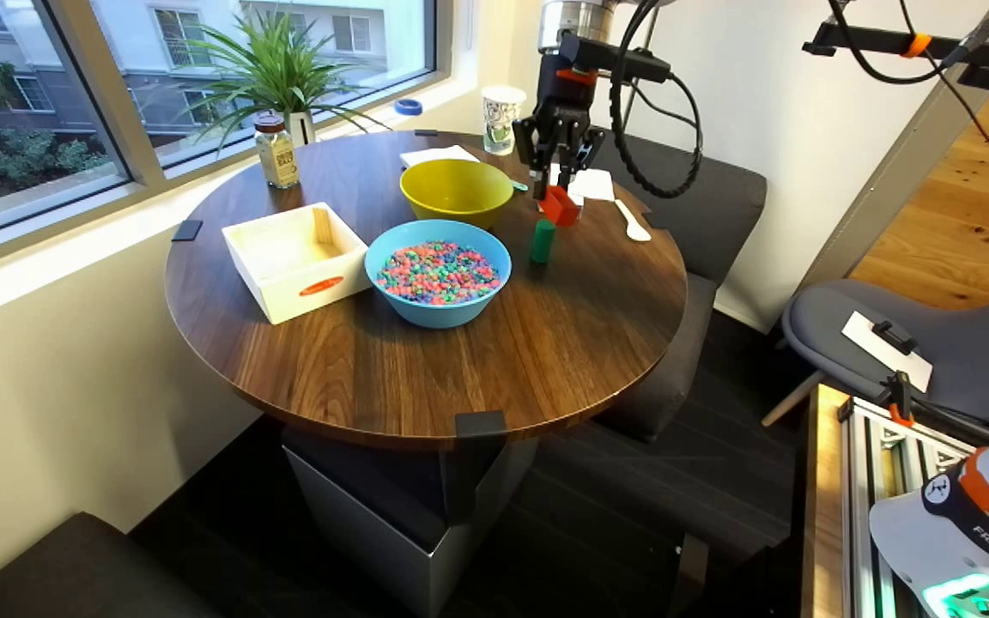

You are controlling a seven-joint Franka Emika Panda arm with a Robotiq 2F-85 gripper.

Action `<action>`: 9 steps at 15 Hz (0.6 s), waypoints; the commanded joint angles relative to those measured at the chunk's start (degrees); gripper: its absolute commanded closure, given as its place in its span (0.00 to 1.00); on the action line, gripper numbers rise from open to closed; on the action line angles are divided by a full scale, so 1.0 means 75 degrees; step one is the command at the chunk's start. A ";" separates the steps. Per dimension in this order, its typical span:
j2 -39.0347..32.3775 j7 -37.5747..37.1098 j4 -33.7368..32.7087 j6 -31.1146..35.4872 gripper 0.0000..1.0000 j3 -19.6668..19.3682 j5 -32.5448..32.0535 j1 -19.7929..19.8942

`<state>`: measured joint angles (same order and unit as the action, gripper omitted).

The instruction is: Stack up the objects one on top of the other

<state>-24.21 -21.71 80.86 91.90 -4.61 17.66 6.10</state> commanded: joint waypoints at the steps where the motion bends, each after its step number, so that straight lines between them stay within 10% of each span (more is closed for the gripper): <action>1: 0.0373 -0.0407 -0.0040 -0.0264 0.92 -0.0093 -0.0633 -0.0316; 9: 0.1342 -0.1948 0.0262 -0.0651 0.92 0.0083 -0.3430 -0.1552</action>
<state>-17.10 -31.67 80.19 88.22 -4.40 -0.43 -1.88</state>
